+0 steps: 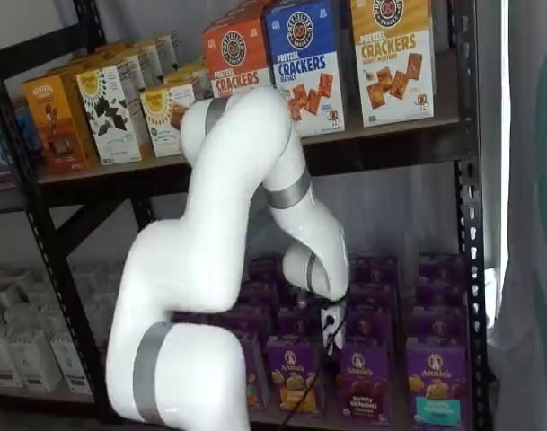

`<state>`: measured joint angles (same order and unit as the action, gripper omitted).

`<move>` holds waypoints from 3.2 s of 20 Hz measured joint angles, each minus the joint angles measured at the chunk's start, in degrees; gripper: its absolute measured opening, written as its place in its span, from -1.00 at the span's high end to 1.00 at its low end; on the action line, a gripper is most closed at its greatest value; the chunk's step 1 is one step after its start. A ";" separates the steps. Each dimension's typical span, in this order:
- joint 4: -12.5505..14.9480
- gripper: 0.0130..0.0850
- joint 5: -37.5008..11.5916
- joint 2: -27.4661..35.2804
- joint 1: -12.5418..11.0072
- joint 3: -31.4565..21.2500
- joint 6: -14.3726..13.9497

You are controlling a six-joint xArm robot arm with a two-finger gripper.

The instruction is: Pick up the purple box with a brown patch in the center, on the bottom shelf, the fifth box from the left

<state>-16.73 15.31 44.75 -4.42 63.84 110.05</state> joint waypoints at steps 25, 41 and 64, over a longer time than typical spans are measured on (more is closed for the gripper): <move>-30.85 -1.00 -2.01 0.85 3.21 2.27 25.78; -6.64 -1.00 0.43 7.74 -0.48 10.14 6.46; 0.21 -0.67 -0.80 12.08 -1.18 13.35 0.95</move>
<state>-16.52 14.50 56.83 -5.60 77.20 110.99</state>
